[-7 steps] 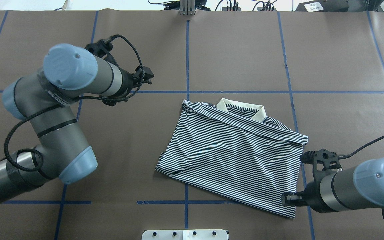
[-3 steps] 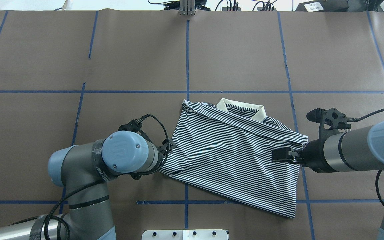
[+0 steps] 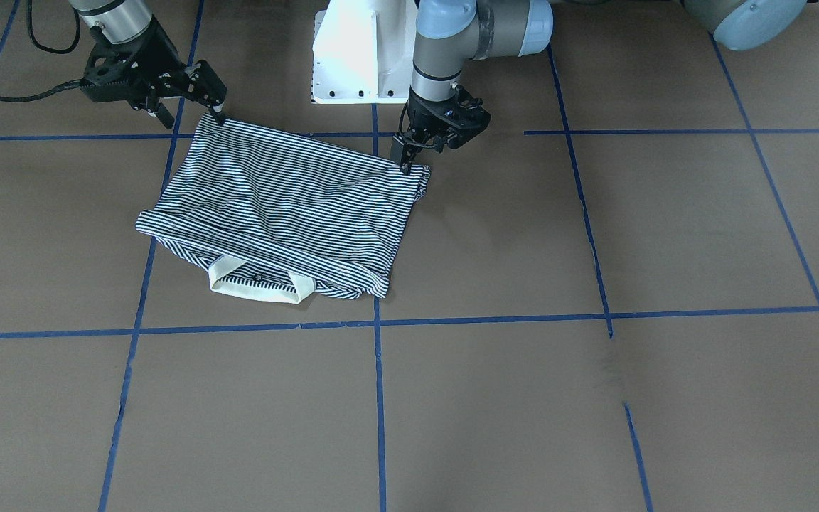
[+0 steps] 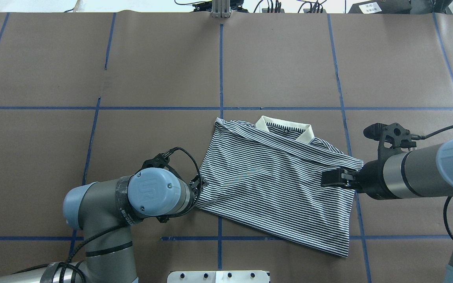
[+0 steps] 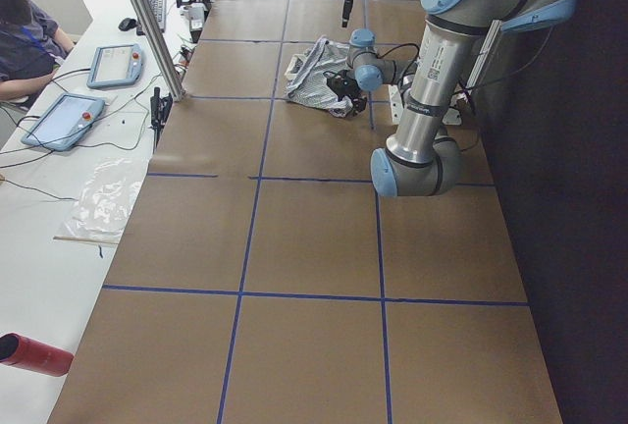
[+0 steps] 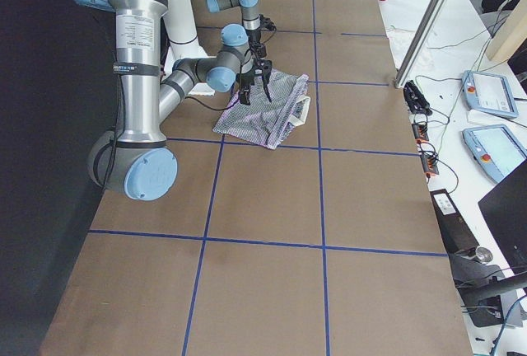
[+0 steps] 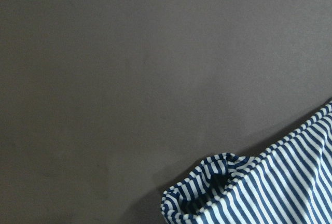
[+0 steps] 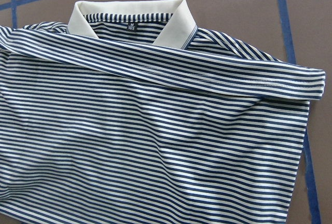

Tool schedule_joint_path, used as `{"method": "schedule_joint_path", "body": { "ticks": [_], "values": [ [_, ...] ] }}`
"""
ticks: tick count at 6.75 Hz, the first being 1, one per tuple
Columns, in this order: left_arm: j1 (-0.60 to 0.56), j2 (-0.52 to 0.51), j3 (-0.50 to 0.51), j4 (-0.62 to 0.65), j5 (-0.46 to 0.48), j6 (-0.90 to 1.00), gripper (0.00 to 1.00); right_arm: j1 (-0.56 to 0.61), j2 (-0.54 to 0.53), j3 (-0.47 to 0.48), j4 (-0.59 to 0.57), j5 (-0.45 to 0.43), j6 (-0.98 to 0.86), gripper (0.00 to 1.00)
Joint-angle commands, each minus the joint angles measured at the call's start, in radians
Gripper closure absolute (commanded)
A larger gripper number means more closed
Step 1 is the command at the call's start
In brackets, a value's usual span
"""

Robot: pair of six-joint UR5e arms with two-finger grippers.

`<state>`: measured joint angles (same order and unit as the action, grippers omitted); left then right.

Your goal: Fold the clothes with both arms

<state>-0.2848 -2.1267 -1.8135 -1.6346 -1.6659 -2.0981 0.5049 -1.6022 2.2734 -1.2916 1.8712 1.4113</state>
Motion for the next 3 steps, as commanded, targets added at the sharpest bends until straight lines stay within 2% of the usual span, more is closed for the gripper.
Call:
{"method": "schedule_joint_path", "body": {
  "ticks": [1, 3],
  "values": [
    [0.001, -0.004, 0.022, -0.007, 0.026, 0.0, 0.09, 0.004, 0.01, 0.0, 0.0, 0.005, 0.0, 0.0],
    [0.001, -0.006, 0.051, -0.03, 0.026, -0.017, 0.11, 0.006, 0.014, -0.002, -0.002, 0.003, 0.0, 0.0]
  ]
}}
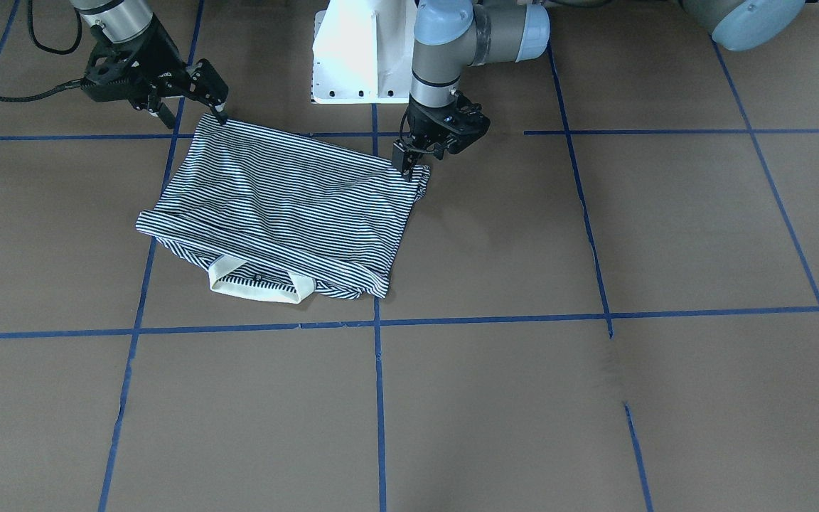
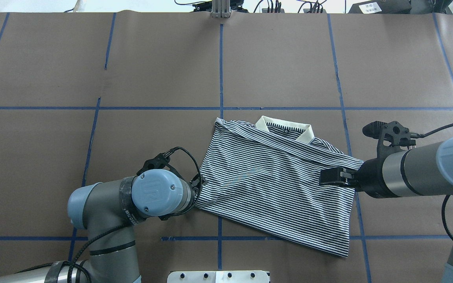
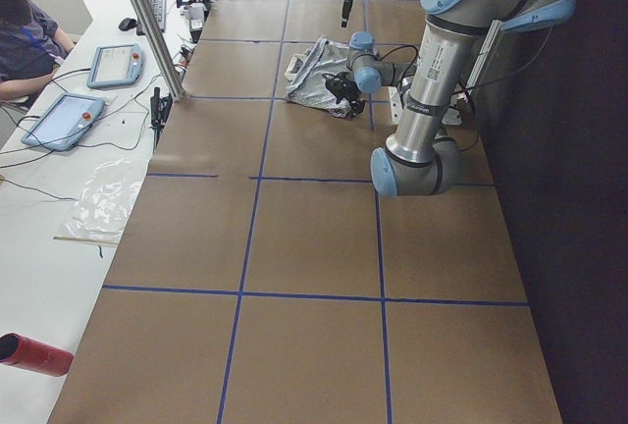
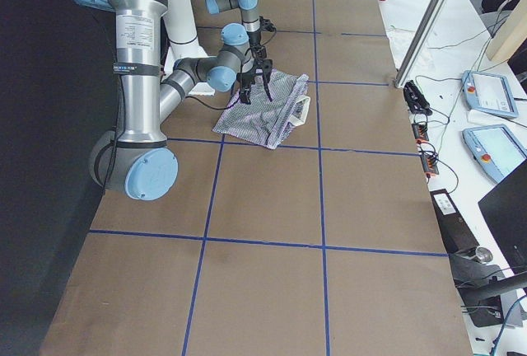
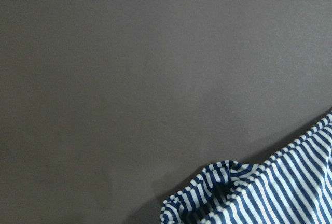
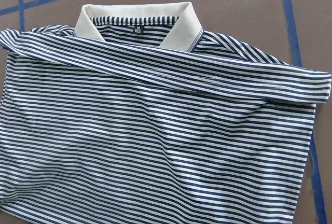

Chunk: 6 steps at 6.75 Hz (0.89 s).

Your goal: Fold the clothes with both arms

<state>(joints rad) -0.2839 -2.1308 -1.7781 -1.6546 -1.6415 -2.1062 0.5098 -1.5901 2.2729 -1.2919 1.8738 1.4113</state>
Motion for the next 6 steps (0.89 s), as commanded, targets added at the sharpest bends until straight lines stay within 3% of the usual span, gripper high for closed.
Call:
{"method": "schedule_joint_path", "body": {
  "ticks": [1, 2, 4, 6],
  "values": [
    [0.0, -0.004, 0.016, -0.01, 0.002, -0.012, 0.15, 0.001, 0.002, -0.007, -0.001, 0.002, 0.0, 0.0],
    [0.0, -0.006, 0.017, -0.01, 0.002, -0.012, 0.33, 0.001, 0.002, -0.007, 0.0, 0.002, 0.0, 0.0],
    [0.0, -0.011, 0.013, -0.008, 0.0, -0.021, 1.0, 0.003, 0.002, -0.007, -0.001, 0.002, 0.0, 0.0],
    [-0.02, -0.009, -0.001, -0.008, 0.0, -0.008, 1.0, 0.004, 0.002, -0.007, -0.001, -0.001, 0.0, 0.0]
  ]
}}
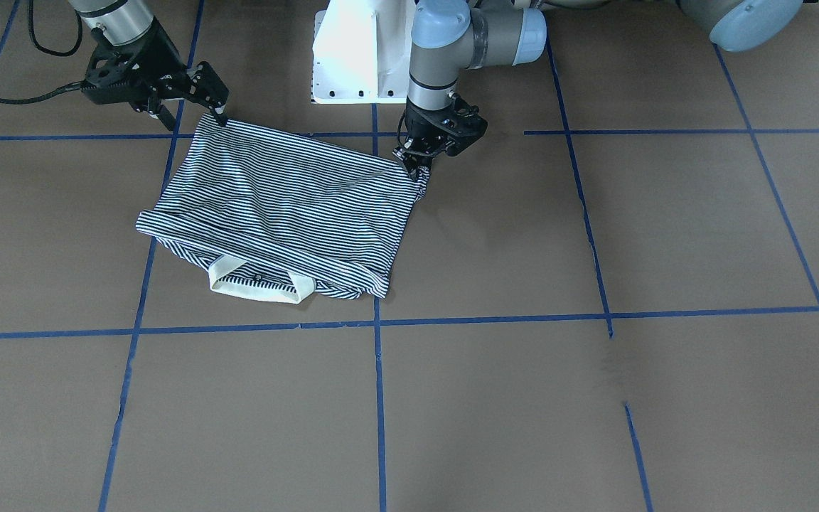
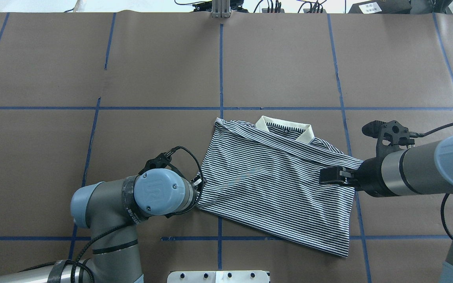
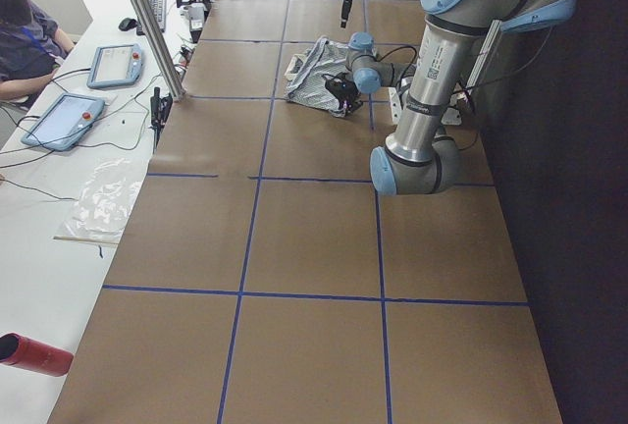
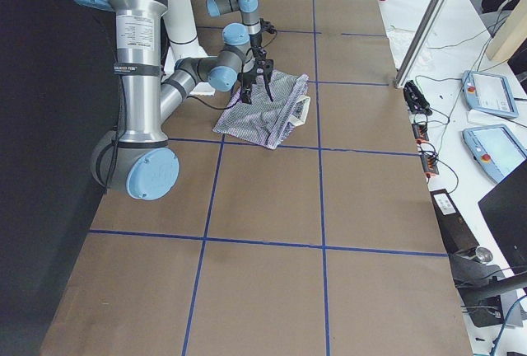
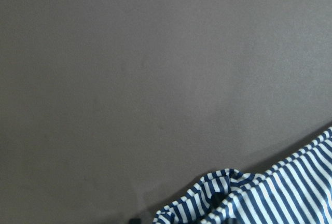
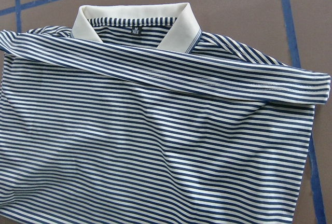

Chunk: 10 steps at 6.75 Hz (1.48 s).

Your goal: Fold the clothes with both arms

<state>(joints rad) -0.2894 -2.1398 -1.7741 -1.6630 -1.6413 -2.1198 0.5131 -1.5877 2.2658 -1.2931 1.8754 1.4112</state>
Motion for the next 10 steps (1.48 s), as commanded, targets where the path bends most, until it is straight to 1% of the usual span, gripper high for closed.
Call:
{"method": "schedule_joint_path", "body": {
  "ticks": [1, 2, 4, 5, 6, 7, 8, 9, 10],
  "values": [
    [-0.042, 0.0, -0.007, 0.0, -0.002, 0.009, 1.0, 0.001, 0.0, -0.002, 0.0, -0.002, 0.0, 0.0],
    [-0.071, 0.0, -0.005, 0.0, -0.002, 0.011, 1.0, 0.001, 0.0, -0.003, 0.0, -0.002, 0.0, 0.0],
    [-0.178, -0.002, 0.013, -0.003, 0.001, 0.076, 1.0, 0.001, -0.001, -0.002, 0.0, -0.001, 0.0, 0.0],
    [-0.245, -0.006, 0.063, -0.033, 0.003, 0.125, 1.0, 0.002, -0.002, -0.003, 0.0, -0.002, 0.0, 0.0],
    [-0.311, -0.047, 0.152, -0.123, 0.021, 0.218, 1.0, 0.005, -0.003, -0.003, 0.0, -0.004, 0.0, 0.0],
    [-0.35, -0.105, 0.306, -0.233, 0.038, 0.292, 1.0, 0.011, 0.0, -0.003, 0.0, -0.005, -0.002, 0.0],
    [-0.388, -0.168, 0.466, -0.37, 0.041, 0.343, 1.0, 0.021, 0.002, -0.003, 0.001, -0.012, -0.002, 0.0],
    [-0.395, -0.242, 0.631, -0.5, 0.096, 0.403, 1.0, 0.034, 0.04, -0.017, 0.0, -0.009, -0.006, 0.0],
    [-0.396, -0.294, 0.725, -0.588, 0.136, 0.5, 1.0, 0.041, 0.081, -0.04, -0.008, -0.012, -0.006, 0.0]
  ]
}}
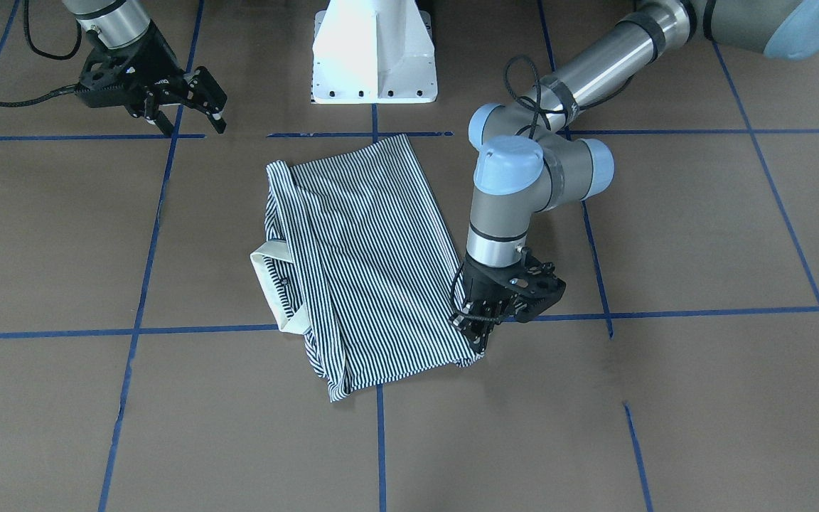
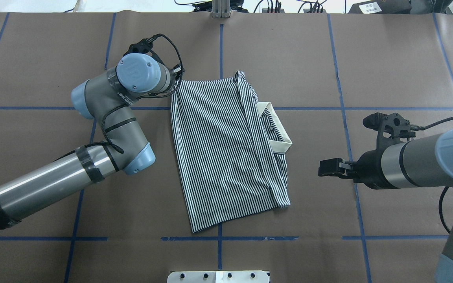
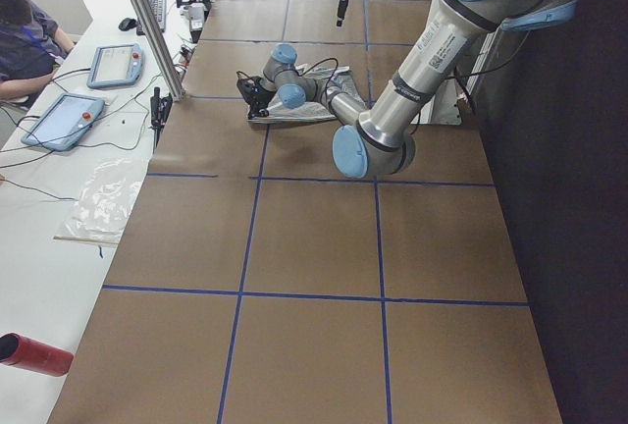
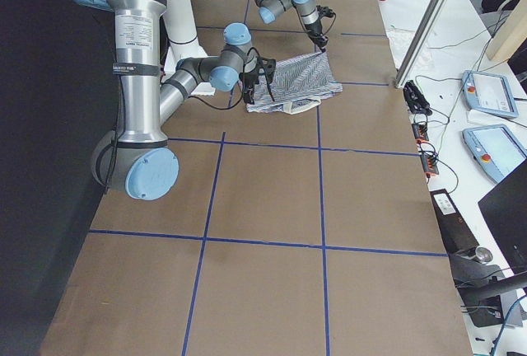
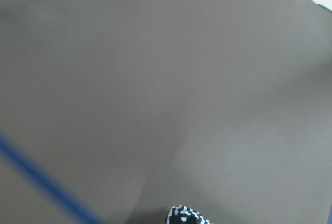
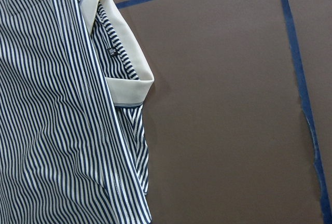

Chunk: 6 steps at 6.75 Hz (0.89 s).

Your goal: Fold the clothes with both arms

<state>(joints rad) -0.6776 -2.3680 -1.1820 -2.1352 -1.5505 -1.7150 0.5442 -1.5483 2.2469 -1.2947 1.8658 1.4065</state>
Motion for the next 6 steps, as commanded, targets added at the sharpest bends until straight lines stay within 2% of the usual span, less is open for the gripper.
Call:
{"method": "schedule_joint_path", "body": {
  "ticks": [1, 2, 3, 5, 6],
  "values": [
    [-0.008, -0.073, 0.186, -0.224, 0.05, 0.162, 1.0, 0.016, 0.048, -0.038, -0.006, -0.004, -0.003, 0.0],
    [-0.008, -0.077, 0.203, -0.241, 0.084, 0.176, 0.73, 0.02, 0.06, -0.049, -0.006, -0.005, -0.009, 0.0],
    [-0.005, -0.098, 0.243, -0.279, 0.089, 0.284, 0.01, 0.026, 0.085, -0.061, -0.006, 0.001, -0.009, 0.0],
    [-0.042, -0.116, 0.245, -0.295, 0.055, 0.329, 0.0, 0.028, 0.115, -0.072, -0.003, -0.004, -0.014, 0.0],
    [-0.103, -0.112, 0.205, -0.275, -0.127, 0.366, 0.0, 0.042, 0.169, -0.131, -0.012, -0.002, -0.023, 0.0]
  ]
}}
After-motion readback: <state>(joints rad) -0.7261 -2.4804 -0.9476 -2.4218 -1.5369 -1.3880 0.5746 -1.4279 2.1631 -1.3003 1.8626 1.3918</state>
